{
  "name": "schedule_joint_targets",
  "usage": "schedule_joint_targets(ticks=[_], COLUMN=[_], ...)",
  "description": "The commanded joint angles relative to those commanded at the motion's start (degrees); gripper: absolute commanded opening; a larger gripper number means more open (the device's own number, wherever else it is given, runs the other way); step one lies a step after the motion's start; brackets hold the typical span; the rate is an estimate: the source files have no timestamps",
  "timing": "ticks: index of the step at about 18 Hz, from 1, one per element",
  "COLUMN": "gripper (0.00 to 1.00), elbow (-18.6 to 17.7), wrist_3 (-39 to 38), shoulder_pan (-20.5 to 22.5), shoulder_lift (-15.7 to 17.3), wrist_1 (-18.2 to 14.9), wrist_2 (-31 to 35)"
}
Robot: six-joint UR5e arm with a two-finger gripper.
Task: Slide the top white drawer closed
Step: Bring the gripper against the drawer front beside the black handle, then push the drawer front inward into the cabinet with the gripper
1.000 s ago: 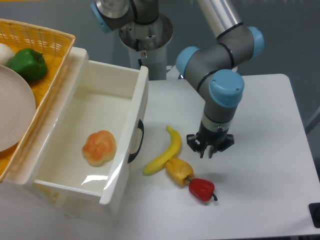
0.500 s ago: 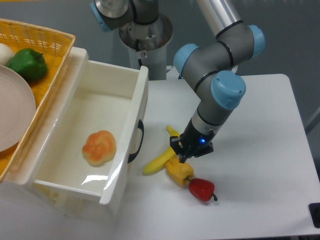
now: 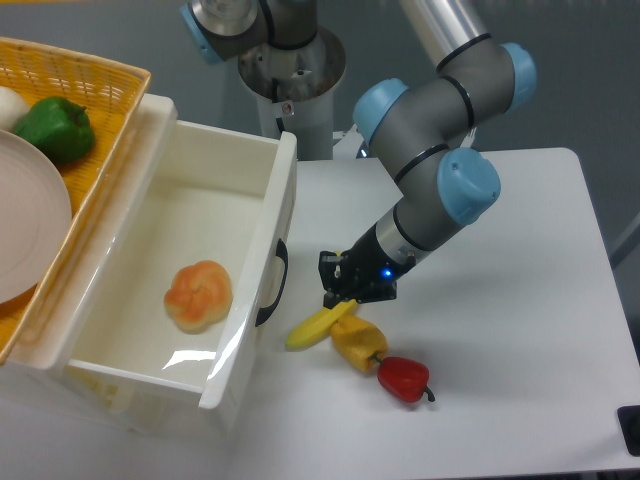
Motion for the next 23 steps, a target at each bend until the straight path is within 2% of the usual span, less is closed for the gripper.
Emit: schedule_joint_targets(ticks=[5,12,23], gripper=[0.00,0.00,0.00], elbow=[0.3,0.3,0.3], wrist_3=[0.0,-0.6,-0.8], shoulder_pan=[-0.6,-1.8,-2.3], shoulder_lift=[1.1,1.2,3.3], wrist_1=[-1.9,-2.2,-4.0], wrist_2=[-1.3,-2.8,-4.1])
